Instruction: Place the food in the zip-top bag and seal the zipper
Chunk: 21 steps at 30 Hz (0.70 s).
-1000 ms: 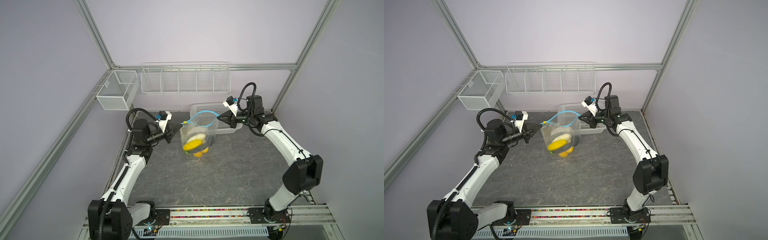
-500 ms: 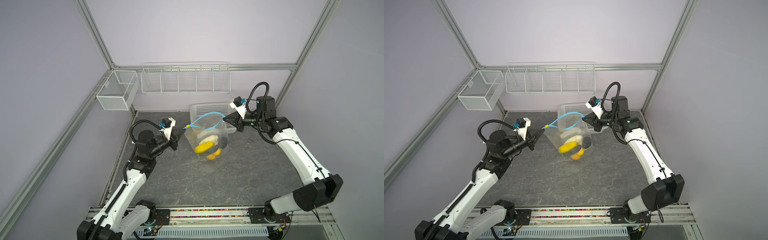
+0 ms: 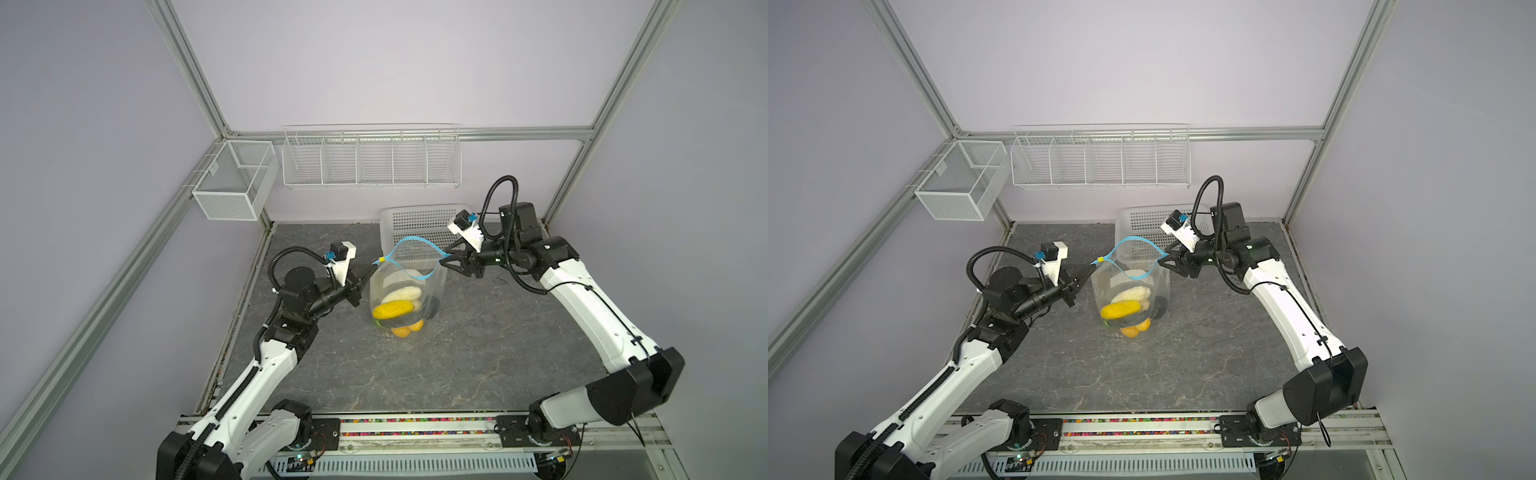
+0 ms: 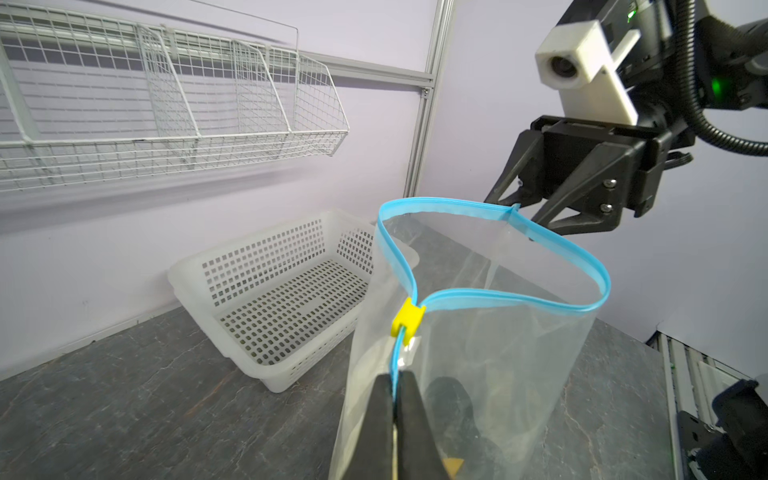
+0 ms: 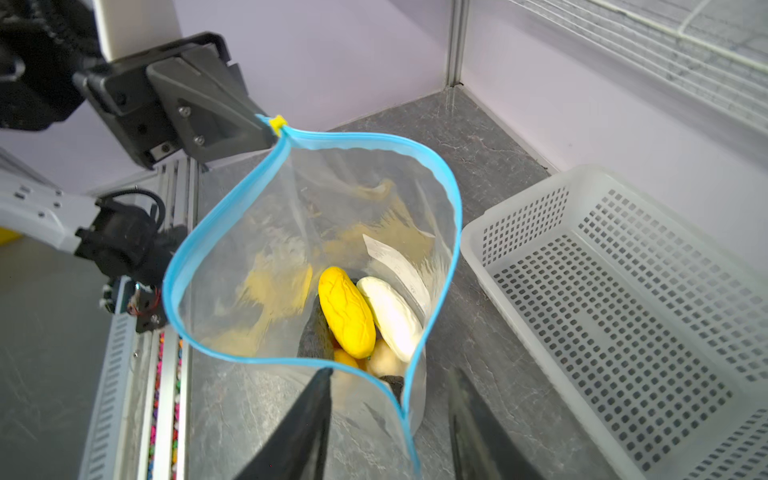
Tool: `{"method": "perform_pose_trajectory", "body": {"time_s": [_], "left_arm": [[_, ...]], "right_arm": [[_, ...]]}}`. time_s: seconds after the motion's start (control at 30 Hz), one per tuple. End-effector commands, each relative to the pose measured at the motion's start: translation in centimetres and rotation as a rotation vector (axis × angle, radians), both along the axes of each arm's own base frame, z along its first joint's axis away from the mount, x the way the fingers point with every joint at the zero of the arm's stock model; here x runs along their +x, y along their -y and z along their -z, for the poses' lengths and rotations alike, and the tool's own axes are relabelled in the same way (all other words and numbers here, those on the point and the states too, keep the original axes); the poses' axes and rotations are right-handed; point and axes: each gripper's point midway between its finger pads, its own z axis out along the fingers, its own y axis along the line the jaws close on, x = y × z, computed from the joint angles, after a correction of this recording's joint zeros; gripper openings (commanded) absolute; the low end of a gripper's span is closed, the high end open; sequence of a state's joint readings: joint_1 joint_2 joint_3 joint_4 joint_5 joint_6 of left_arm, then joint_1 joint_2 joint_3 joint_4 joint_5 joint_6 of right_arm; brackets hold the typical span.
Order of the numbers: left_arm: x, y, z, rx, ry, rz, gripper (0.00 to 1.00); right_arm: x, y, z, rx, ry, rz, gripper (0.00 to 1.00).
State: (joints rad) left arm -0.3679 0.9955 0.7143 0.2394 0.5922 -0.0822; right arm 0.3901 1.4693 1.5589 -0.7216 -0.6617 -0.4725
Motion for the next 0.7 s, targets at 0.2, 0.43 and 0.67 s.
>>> {"method": "perform_pose_trajectory", "body": {"time_s": [0.2,0.43,0.67], "left_arm": [[-3.7,0.5,-3.3,0.01,0.129,0.115,0.0],[-5.8,0.7,-3.8,0.045,0.193,0.178,0.0],[-6.6,0.6,-3.9,0.064,0.235,0.196,0.0]], "right_arm": [[-7.4,-2.4,-3.3,-0.101,0.338,-0.301,0.73],[-8.5,-6.3,-4.0,-0.138,0.458,-0.475,0.75],[-6.6,-9.6,-2.6,-0.216,0.407,-0.544,0.65]]}}
